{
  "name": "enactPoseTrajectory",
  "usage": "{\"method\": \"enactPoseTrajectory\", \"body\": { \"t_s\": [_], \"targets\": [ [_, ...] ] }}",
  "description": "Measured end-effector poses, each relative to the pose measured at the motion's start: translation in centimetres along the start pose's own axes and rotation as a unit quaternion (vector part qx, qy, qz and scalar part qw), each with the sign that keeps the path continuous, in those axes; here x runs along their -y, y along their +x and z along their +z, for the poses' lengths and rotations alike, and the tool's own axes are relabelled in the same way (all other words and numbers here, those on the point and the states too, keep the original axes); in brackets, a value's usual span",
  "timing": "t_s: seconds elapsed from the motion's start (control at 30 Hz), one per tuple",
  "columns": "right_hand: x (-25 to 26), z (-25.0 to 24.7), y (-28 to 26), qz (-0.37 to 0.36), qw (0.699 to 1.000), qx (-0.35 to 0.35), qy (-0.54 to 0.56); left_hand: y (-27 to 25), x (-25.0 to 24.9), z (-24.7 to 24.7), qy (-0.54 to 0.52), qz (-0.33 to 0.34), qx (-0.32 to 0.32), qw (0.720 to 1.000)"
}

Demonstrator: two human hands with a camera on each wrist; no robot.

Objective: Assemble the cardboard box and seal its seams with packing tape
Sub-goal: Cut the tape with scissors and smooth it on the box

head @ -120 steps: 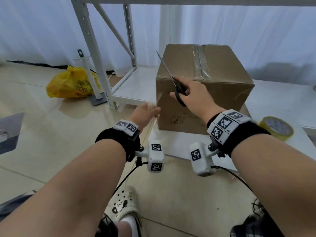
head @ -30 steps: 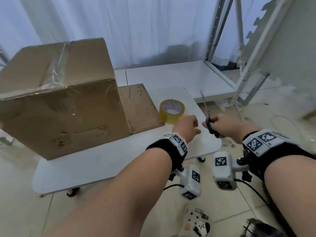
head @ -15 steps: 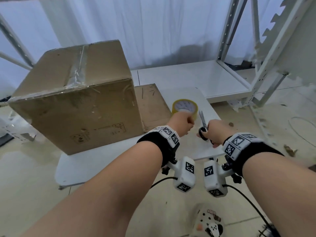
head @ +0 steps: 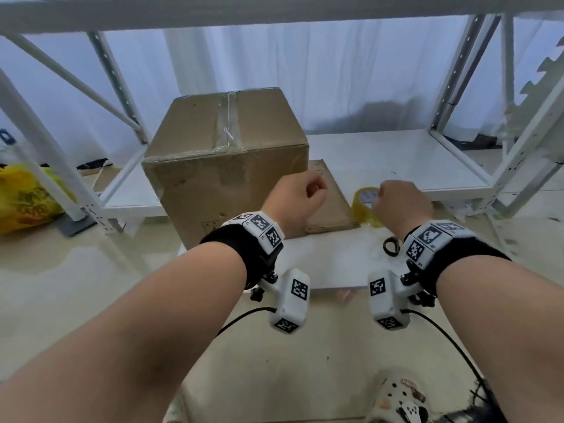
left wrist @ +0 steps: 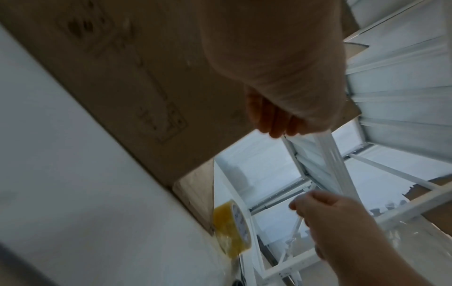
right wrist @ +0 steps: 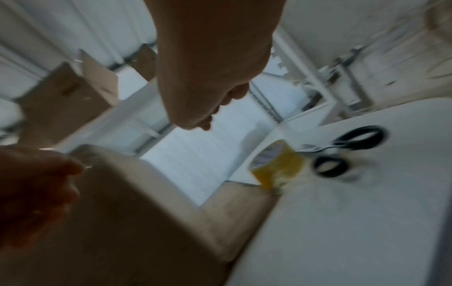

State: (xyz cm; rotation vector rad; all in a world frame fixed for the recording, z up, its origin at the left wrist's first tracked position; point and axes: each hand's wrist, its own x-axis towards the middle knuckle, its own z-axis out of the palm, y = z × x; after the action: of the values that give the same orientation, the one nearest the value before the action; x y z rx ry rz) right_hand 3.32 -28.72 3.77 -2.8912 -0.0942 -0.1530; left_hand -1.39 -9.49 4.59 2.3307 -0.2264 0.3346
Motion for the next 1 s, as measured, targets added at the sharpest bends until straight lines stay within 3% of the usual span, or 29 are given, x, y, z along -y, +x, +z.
{"method": "enactPoseTrajectory", "body": {
  "t_s": [0.1,0.23,0.33,0.47,0.57,0.7,0.83,0.9,1.0],
  "targets": [
    [4.6,-1.7,-0.9,-0.105,0.987,-0.104,0.065,-1.6,-0.2,-4.3,0.038,0.037,-0.097,0.994],
    [11.7,-2.6,-2.3,-0.245,0.948,-0.156,0.127,-3.2,2.0,-10.2,0.130,0.038,-0.217,0.967],
    [17.1,-2.1,-3.1,-0.336,0.917,-0.161,0.141,-4.3,5.6,-14.0,0.177,-0.017,-0.310,0.934],
    [22.1,-0.2,-2.7,-0.378,0.917,-0.126,0.016,-6.1,10.9,-16.6,0.077,-0.110,-0.257,0.957],
    [22.4,1.9,-1.7,-0.360,0.927,-0.108,0.005,-7.3,13.4,-16.4,0.015,-0.105,-0.246,0.963],
    [22.0,3.4,-1.0,-0.356,0.919,-0.166,0.021,-7.4,14.4,-15.0,-0.049,-0.114,-0.267,0.956],
    [22.2,4.0,-0.9,-0.354,0.912,-0.206,0.031,-10.3,16.2,-10.7,0.083,-0.196,-0.193,0.958],
    [22.2,4.3,-0.9,-0.356,0.907,-0.221,0.039,-12.0,16.9,-9.1,0.063,-0.246,-0.151,0.955],
    [22.2,4.4,-1.0,-0.353,0.907,-0.226,0.041,-11.3,16.0,-9.9,0.013,-0.268,-0.204,0.941]
  ]
}}
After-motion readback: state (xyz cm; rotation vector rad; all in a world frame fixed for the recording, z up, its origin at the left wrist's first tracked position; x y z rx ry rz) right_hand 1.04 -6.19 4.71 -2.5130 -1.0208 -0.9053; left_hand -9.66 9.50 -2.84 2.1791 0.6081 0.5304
